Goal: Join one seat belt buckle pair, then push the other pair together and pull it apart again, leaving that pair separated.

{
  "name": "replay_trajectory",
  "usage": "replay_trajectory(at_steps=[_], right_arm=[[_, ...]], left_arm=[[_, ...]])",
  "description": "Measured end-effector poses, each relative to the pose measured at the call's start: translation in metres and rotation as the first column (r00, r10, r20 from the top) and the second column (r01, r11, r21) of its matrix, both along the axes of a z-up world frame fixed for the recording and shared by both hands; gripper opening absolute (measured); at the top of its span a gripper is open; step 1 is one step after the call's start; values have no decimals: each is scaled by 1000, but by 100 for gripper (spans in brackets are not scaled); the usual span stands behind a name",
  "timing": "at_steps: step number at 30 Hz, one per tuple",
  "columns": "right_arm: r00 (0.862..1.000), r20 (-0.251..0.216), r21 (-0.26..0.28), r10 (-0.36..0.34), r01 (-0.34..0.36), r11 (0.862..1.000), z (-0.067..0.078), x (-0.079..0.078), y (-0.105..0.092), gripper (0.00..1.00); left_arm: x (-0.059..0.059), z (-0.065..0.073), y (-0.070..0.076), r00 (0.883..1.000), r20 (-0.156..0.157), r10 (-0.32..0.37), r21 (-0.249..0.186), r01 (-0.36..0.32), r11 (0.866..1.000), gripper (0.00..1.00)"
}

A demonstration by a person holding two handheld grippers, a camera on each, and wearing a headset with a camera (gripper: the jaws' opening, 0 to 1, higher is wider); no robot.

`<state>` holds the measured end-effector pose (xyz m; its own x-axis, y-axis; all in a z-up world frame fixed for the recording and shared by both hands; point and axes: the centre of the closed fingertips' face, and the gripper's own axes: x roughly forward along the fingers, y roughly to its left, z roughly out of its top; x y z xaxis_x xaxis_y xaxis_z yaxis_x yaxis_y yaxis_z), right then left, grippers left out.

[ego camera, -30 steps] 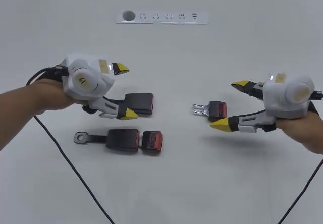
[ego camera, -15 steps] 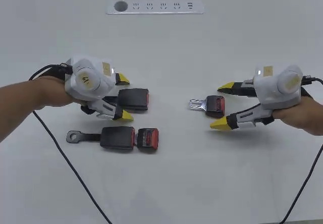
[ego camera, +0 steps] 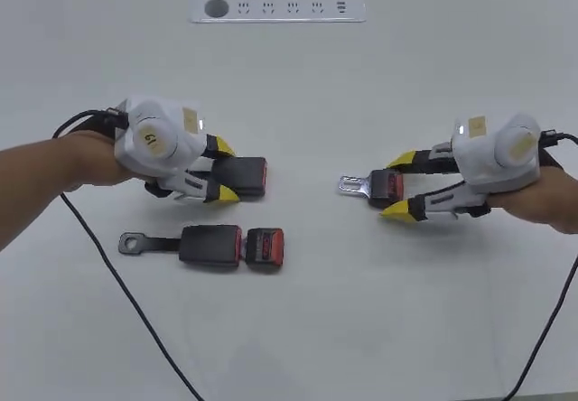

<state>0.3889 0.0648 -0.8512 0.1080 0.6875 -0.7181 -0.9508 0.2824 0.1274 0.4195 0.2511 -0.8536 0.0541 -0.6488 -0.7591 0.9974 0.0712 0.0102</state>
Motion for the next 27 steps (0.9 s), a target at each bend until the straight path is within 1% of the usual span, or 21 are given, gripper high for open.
replay_trajectory(at_steps=[1, 4, 5, 7, 9, 12, 15, 18, 19, 21, 27], right_arm=[[1000, -1, -4, 1, -1, 1000, 0, 0, -2, 36], [1000, 2, -5, 12, -12, 1000, -1, 1, -1, 35], [1000, 2, -4, 14, -14, 1000, -1, 1, -2, 35], [1000, 3, 1, 17, -17, 1000, -2, 1, -3, 35], [1000, 3, 3, 22, -22, 1000, -1, 1, -2, 35], [1000, 6, 0, 30, -30, 1000, -2, 2, 1, 35], [999, 6, 6, 37, -37, 999, -2, 3, 4, 35], [999, 5, 3, 49, -49, 999, -3, 4, 8, 35], [999, 4, 3, 51, -51, 999, -3, 4, 9, 35], [998, 1, 3, 56, -56, 998, -3, 4, 11, 34], [997, -3, 11, 76, -76, 997, -4, 9, 25, 34]], left_arm=[[-1, 0, 0, 1000, 1, -7, -2, 7, 1000, 36], [-1, -1, 1, 1000, 11, -14, -5, 14, 1000, 35], [-1, -2, 1, 1000, 7, -9, -5, 9, 1000, 35], [-2, -2, 1, 999, 18, -32, -13, 32, 999, 35], [-3, -2, 0, 999, 11, -36, -8, 37, 999, 35], [-3, -2, 0, 998, 10, -57, -5, 57, 998, 35], [-2, -2, 0, 998, 5, -63, -4, 63, 998, 35], [-3, -2, 1, 997, 3, -83, -5, 83, 997, 35], [-3, -2, 1, 995, 4, -99, -3, 99, 995, 35], [-3, -2, 1, 995, 3, -105, 1, 105, 995, 35], [-3, -2, 1, 993, 1, -122, 4, 122, 993, 35]])
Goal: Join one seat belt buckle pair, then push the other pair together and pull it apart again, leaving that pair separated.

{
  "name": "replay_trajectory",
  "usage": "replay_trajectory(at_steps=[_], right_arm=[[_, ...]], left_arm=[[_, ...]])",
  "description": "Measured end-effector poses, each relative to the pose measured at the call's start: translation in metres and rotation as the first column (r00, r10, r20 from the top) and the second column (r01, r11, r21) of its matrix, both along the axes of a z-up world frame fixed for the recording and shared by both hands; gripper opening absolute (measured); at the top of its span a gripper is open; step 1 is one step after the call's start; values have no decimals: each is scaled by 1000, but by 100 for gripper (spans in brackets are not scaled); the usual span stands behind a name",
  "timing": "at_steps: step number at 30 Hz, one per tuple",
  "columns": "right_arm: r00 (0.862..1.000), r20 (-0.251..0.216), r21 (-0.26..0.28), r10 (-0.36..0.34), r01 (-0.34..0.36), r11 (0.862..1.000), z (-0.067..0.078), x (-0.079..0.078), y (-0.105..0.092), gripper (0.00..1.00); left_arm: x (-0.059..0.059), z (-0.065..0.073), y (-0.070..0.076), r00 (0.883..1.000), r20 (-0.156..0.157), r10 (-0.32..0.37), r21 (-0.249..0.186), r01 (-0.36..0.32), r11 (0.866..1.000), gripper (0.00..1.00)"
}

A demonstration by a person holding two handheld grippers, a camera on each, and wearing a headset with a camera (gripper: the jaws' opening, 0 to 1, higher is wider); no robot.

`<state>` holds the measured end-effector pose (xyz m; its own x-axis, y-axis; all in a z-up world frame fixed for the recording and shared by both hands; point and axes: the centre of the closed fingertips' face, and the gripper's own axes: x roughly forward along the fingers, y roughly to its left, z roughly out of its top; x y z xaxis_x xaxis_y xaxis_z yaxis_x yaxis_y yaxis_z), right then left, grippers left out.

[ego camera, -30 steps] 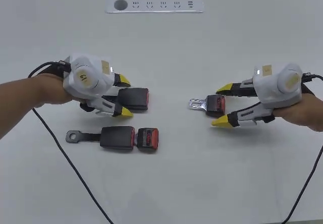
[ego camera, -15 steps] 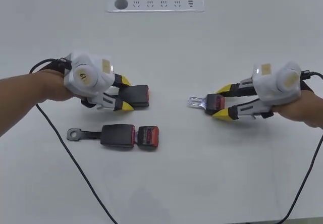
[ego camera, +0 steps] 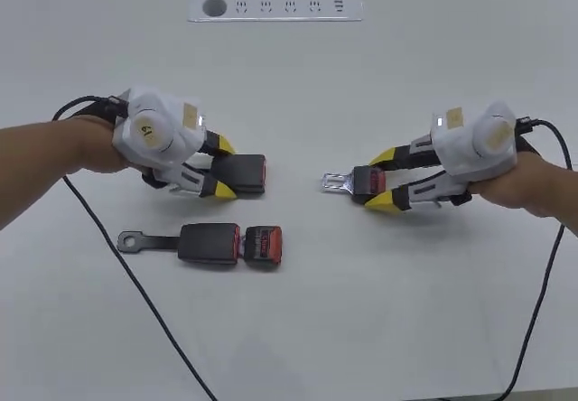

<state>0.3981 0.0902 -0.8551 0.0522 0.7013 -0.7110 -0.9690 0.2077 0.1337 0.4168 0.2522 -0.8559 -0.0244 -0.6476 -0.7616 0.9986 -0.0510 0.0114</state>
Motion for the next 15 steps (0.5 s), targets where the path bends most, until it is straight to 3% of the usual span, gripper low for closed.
replay_trajectory(at_steps=[15], right_arm=[[999, -3, 35, 42, -42, 999, 0, 10, 49, 34]], left_arm=[[0, 1, 0, 1000, 1, -29, 8, 29, 1000, 34]])
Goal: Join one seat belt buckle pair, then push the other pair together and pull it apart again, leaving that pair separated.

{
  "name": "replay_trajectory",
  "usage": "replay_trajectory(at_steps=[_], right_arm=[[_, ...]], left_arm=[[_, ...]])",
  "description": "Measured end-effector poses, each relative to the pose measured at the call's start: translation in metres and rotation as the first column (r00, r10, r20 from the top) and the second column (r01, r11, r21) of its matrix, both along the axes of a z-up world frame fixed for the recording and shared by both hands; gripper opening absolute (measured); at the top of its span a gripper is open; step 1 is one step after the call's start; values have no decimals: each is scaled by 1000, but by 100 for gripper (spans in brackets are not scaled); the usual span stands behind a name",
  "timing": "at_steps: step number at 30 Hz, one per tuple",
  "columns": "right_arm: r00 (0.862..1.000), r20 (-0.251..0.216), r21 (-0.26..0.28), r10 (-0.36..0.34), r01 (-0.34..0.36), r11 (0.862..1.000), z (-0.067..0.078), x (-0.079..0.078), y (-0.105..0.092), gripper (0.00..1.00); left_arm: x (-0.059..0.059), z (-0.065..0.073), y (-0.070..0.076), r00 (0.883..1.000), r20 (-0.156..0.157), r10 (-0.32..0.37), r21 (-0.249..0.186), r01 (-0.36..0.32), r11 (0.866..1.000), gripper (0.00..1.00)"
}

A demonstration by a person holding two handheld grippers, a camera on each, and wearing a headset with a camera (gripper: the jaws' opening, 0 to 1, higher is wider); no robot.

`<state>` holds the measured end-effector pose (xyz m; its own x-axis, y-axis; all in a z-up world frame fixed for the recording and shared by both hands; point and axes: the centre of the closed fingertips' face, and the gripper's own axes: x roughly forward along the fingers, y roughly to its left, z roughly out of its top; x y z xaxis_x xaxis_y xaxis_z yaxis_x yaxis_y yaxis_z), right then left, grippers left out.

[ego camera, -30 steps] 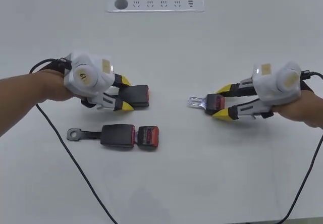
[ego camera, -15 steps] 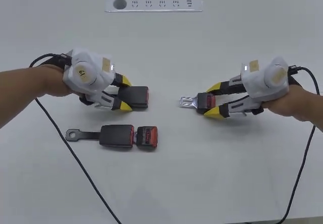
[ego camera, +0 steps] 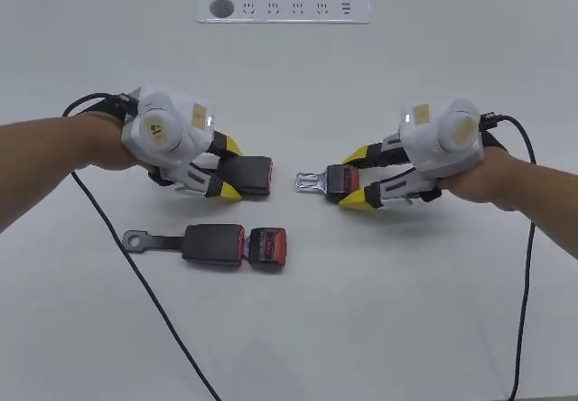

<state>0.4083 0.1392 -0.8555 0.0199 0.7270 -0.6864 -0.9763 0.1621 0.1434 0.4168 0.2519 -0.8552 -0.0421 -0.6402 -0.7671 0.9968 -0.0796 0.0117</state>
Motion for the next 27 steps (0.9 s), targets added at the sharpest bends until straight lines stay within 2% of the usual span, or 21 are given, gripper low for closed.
replay_trajectory(at_steps=[12, 16, 19, 20, 27], right_arm=[[1000, 10, 30, 12, -12, 999, -1, -3, 38, 34], [1000, -2, 32, 8, -8, 999, -1, -5, 42, 34], [1000, -6, 42, 5, -5, 999, 0, -6, 53, 34], [1000, 7, 28, 12, -12, 1000, -1, -4, 51, 34], [1000, -17, 35, -10, 10, 999, 2, -4, 49, 34]], left_arm=[[0, 0, 1, 1000, -1, -5, 10, 5, 1000, 34], [0, 0, 1, 1000, 1, -9, 23, 9, 1000, 34], [0, 0, 1, 1000, 1, -17, 33, 17, 999, 34], [-1, 0, 1, 1000, 2, -21, 35, 21, 999, 34], [-1, 0, 1, 1000, 0, -19, 43, 19, 999, 34]])
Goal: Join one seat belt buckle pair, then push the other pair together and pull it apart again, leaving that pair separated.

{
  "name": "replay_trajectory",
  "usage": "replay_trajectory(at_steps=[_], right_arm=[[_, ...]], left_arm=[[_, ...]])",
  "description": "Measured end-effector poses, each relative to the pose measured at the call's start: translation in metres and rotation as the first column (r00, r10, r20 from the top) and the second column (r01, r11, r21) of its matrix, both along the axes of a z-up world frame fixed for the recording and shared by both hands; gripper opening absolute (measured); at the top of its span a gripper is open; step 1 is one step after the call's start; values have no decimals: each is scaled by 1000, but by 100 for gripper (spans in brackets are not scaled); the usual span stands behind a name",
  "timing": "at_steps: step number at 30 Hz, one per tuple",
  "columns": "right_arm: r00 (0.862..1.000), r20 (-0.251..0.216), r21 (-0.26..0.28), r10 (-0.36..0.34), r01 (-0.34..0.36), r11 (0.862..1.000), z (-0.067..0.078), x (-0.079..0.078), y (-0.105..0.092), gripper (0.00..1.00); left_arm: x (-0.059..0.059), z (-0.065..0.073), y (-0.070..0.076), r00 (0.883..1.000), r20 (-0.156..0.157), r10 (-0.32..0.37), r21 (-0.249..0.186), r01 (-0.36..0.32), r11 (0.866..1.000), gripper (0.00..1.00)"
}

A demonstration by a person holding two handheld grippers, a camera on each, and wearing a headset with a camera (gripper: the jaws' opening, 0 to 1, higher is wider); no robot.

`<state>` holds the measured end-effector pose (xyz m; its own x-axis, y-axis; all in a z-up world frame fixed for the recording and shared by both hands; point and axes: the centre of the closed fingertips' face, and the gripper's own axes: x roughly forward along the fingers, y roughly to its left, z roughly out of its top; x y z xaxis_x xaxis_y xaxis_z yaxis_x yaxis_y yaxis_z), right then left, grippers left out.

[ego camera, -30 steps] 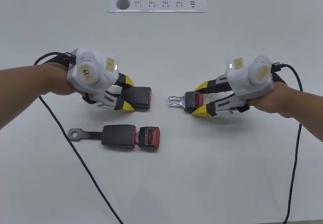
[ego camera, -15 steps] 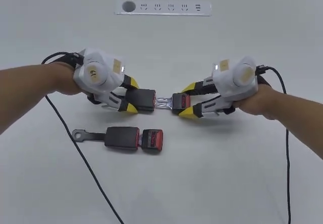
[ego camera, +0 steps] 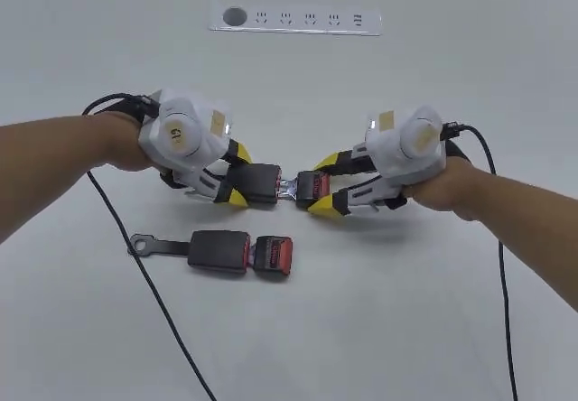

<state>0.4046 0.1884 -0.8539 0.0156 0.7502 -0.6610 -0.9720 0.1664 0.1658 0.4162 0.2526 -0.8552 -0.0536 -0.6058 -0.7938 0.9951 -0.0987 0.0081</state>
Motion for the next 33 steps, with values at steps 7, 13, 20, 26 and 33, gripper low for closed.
replay_trajectory(at_steps=[7, 13, 20, 26, 33], right_arm=[[1000, -11, -10, -15, 15, 1000, 1, 2, 2, 33], [999, -18, -11, -34, 33, 999, 1, 4, 11, 33], [998, -28, -27, -48, 47, 999, 1, 6, 14, 33], [998, -28, -33, -56, 55, 998, 1, 6, 14, 33], [998, -27, -41, -51, 50, 998, 1, 7, 14, 33]], left_arm=[[0, 0, 0, 1000, -2, 5, 21, -5, 1000, 34], [-1, 0, -1, 1000, 0, -4, 35, 4, 999, 33], [-2, 0, -2, 1000, -2, -8, 42, 8, 999, 33], [-1, 0, -2, 1000, -3, -6, 45, 6, 999, 33], [0, -1, -2, 1000, -6, 1, 39, -1, 999, 33]])
